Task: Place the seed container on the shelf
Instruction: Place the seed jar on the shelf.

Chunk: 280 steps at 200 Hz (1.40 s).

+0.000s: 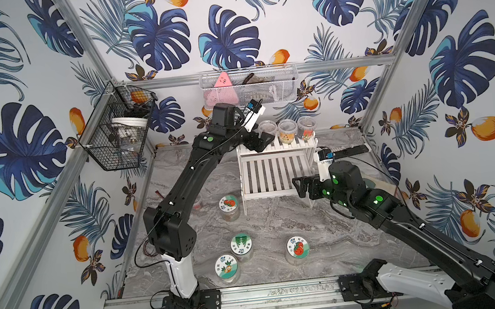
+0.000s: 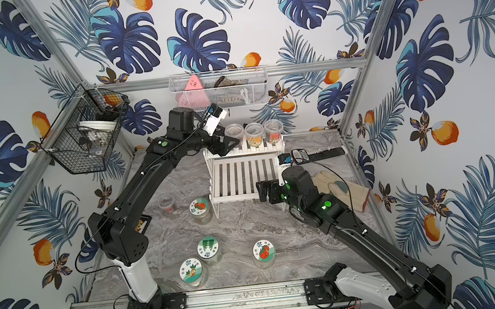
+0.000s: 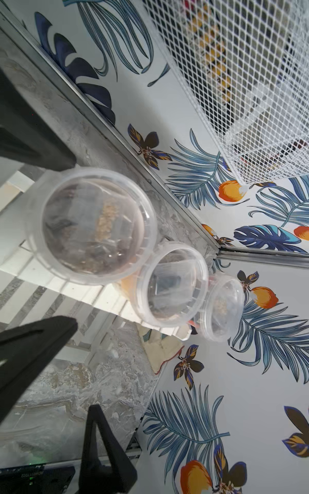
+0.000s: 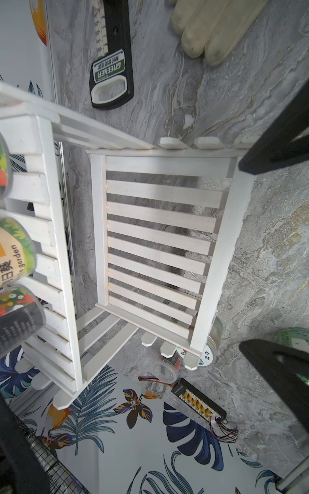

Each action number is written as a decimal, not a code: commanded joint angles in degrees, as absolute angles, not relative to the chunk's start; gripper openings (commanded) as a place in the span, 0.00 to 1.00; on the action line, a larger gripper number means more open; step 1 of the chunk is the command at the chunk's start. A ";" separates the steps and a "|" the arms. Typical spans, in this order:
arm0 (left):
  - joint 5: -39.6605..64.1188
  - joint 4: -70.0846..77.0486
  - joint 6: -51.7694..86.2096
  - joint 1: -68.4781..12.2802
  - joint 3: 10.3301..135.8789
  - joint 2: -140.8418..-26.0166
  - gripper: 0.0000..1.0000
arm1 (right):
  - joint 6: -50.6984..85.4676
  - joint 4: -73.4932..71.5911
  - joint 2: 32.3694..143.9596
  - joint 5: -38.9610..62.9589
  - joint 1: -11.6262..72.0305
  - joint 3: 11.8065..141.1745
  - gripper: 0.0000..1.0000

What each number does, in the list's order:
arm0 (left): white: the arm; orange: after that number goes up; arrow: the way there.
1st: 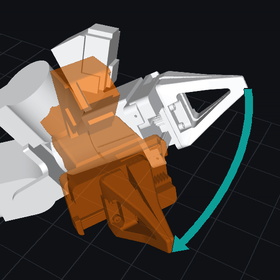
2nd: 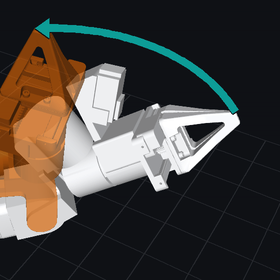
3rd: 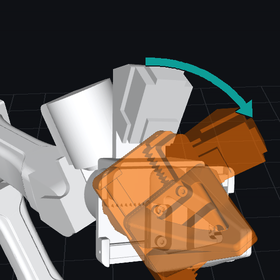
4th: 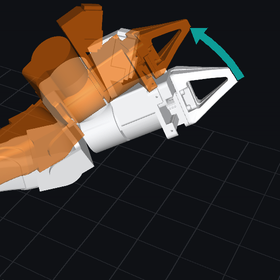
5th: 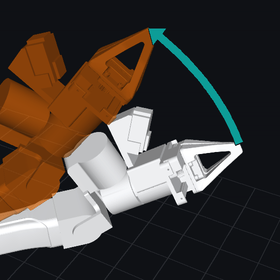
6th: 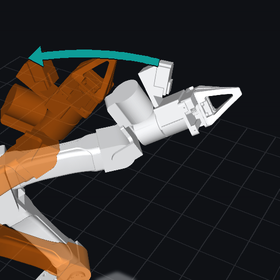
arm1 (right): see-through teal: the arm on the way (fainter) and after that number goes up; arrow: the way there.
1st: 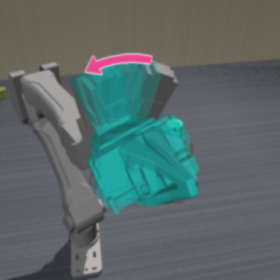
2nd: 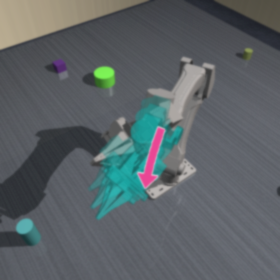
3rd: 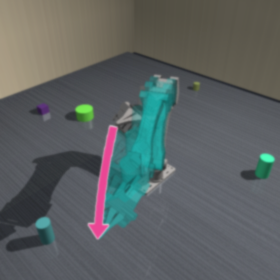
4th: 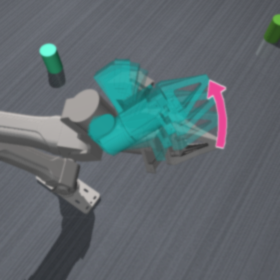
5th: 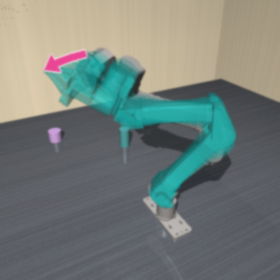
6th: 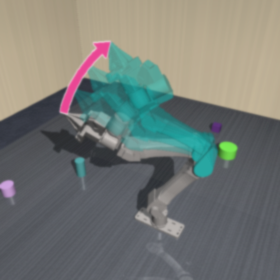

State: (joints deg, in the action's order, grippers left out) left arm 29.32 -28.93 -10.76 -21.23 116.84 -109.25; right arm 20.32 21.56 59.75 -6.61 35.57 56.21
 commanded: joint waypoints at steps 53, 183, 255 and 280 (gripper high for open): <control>33.05 -30.42 -11.60 -21.18 119.97 -112.54 0.96 | 18.57 19.89 62.03 -1.68 35.51 59.58 1.00; 30.10 -26.63 -10.64 -21.18 113.66 -107.48 0.73 | 18.70 20.44 61.96 -2.02 35.43 59.50 1.00; 29.55 -24.14 -9.05 -21.18 109.20 -105.69 0.74 | 18.37 20.83 61.79 -2.42 35.42 59.50 1.00; 30.13 -24.52 -9.05 -21.19 109.29 -105.52 0.75 | 18.28 20.83 62.04 -2.36 35.42 59.59 1.00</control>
